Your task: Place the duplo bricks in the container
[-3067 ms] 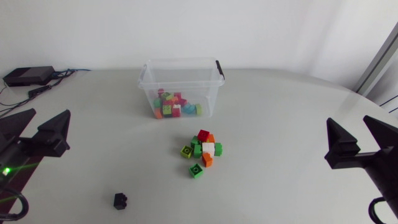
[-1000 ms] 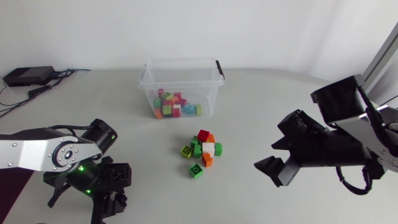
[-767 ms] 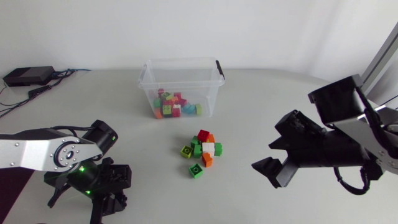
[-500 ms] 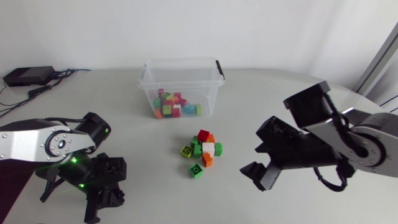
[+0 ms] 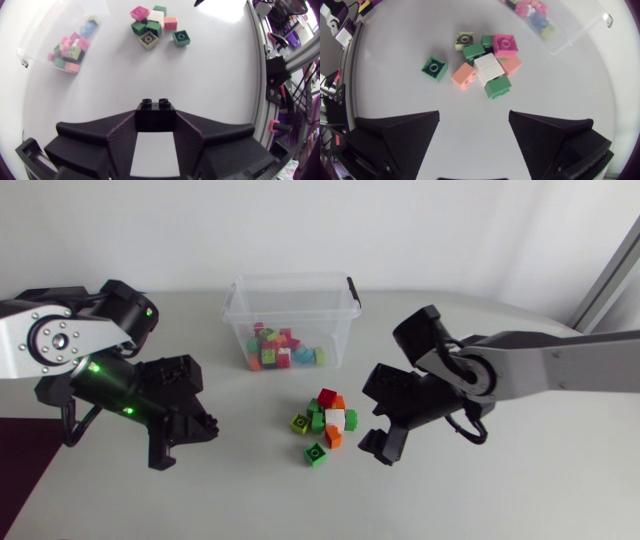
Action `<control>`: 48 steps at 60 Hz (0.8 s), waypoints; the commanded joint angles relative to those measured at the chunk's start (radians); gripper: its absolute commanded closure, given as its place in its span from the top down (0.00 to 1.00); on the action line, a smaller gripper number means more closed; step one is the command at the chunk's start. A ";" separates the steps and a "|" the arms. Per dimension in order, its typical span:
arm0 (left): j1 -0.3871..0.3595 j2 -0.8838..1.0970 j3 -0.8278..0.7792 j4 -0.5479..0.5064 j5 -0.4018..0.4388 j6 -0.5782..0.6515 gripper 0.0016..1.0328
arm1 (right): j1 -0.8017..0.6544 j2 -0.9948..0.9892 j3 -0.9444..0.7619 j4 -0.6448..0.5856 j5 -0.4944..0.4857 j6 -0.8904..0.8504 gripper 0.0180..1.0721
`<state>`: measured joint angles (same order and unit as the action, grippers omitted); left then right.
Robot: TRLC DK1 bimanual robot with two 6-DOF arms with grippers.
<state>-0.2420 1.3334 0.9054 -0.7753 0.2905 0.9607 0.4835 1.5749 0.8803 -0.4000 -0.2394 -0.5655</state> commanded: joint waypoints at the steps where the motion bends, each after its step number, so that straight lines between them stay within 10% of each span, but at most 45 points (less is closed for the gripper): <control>1: 0.013 0.035 0.076 0.001 0.024 -0.036 0.34 | 0.003 0.097 0.066 -0.034 -0.024 -0.093 0.95; 37: 0.010 0.243 0.368 0.179 0.093 -0.211 0.36 | -0.056 0.402 0.355 -0.132 -0.090 -0.277 0.95; 48: 0.013 0.319 0.467 0.209 0.102 -0.269 0.36 | -0.062 0.450 0.410 -0.188 -0.112 -0.304 0.77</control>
<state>-0.2363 1.6123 1.3201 -0.5827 0.3782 0.7330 0.4297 1.9949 1.2648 -0.5610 -0.3408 -0.8295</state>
